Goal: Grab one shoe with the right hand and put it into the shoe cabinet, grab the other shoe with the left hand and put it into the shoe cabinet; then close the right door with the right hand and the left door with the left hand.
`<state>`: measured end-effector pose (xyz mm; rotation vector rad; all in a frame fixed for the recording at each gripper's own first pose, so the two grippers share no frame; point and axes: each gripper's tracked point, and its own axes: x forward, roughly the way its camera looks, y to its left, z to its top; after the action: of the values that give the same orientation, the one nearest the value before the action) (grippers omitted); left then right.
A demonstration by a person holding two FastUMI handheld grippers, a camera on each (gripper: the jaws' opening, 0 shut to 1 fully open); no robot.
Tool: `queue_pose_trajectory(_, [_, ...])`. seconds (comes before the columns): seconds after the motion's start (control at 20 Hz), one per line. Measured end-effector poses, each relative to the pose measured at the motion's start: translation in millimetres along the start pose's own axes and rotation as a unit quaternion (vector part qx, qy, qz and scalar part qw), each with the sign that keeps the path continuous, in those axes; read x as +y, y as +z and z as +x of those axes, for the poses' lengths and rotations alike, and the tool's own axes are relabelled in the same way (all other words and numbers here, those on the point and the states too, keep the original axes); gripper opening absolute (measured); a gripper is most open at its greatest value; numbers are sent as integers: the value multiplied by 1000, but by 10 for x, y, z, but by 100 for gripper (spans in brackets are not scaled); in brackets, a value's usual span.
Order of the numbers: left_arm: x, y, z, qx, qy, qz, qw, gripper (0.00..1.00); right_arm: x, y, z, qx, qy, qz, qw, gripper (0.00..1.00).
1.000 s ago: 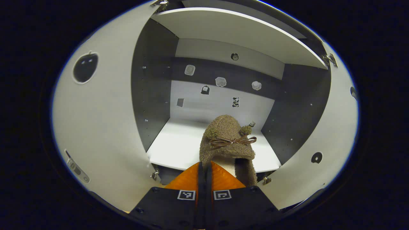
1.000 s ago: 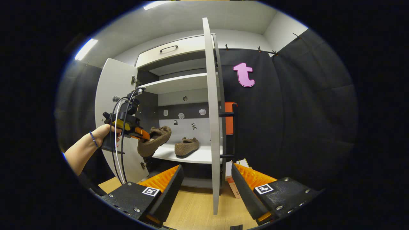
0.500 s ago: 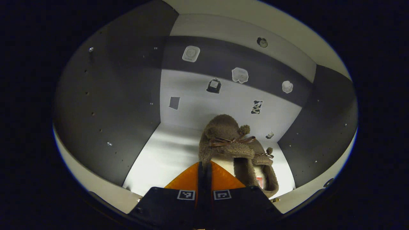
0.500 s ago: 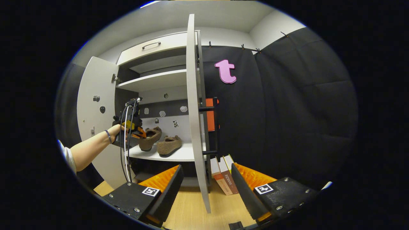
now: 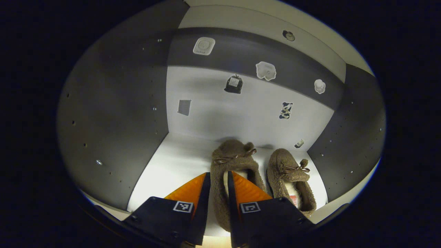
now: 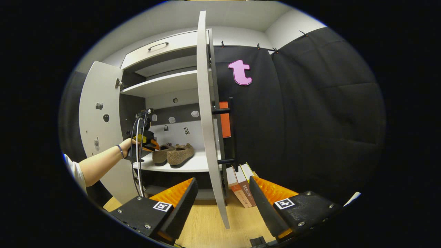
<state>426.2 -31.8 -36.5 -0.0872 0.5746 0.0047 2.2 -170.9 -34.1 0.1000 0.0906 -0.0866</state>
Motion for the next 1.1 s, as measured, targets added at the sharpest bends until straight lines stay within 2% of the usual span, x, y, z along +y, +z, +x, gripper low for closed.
queue_pose_trajectory(0.1, [-100,138,-196,-27,-14,8,1000,53,-18,16,7,0,2,1,1000,92])
queue_pose_trajectory(0.15, [-130,216,-315,-42,-17,12,999,57,-26,20,14,0,3,0,1000,89])
queue_pose_trajectory(0.2, [-189,271,-464,-55,-24,14,998,58,-39,31,17,-1,4,-2,1000,92])
queue_pose_trajectory(0.25, [-213,332,-590,-71,-25,17,997,70,-61,37,17,-1,5,-4,1000,92])
queue_pose_trajectory(0.3, [-246,369,-716,-86,-29,18,996,78,-76,45,9,-1,6,-6,1000,92])
queue_pose_trajectory(0.4, [-316,416,-982,-109,-40,10,993,80,-116,52,2,-1,7,-8,1000,92])
queue_pose_trajectory(0.55, [-353,437,-1406,-139,-48,4,989,92,-241,69,-14,-5,2,-16,1000,92])
queue_pose_trajectory(0.65, [-357,407,-1661,-158,-48,7,986,94,-398,85,-8,-14,-13,-30,999,92])
queue_pose_trajectory(0.7, [-354,363,-1784,-164,-48,8,985,99,-442,102,5,-15,-17,-35,999,92])
queue_pose_trajectory(0.8, [-325,281,-2025,-179,-44,11,983,94,-560,85,7,-13,-20,-39,999,93])
queue_pose_trajectory(0.9, [-287,173,-2280,-194,-35,13,980,97,-641,62,44,-12,-17,-42,999,88])
queue_pose_trajectory(0.95, [-273,107,-2405,-200,-31,16,979,99,-667,38,78,-11,-16,-43,999,90])
queue_pose_trajectory(1.0, [-228,35,-2542,-206,-23,20,978,97,-680,-4,118,-9,-12,-45,999,92])
queue_pose_trajectory(1.05, [-189,-21,-2696,-215,-14,25,976,100,-690,-31,139,-10,-7,-46,999,92])
queue_pose_trajectory(1.1, [-141,-76,-2842,-228,-6,28,973,97,-682,-38,152,-11,1,-46,999,92])
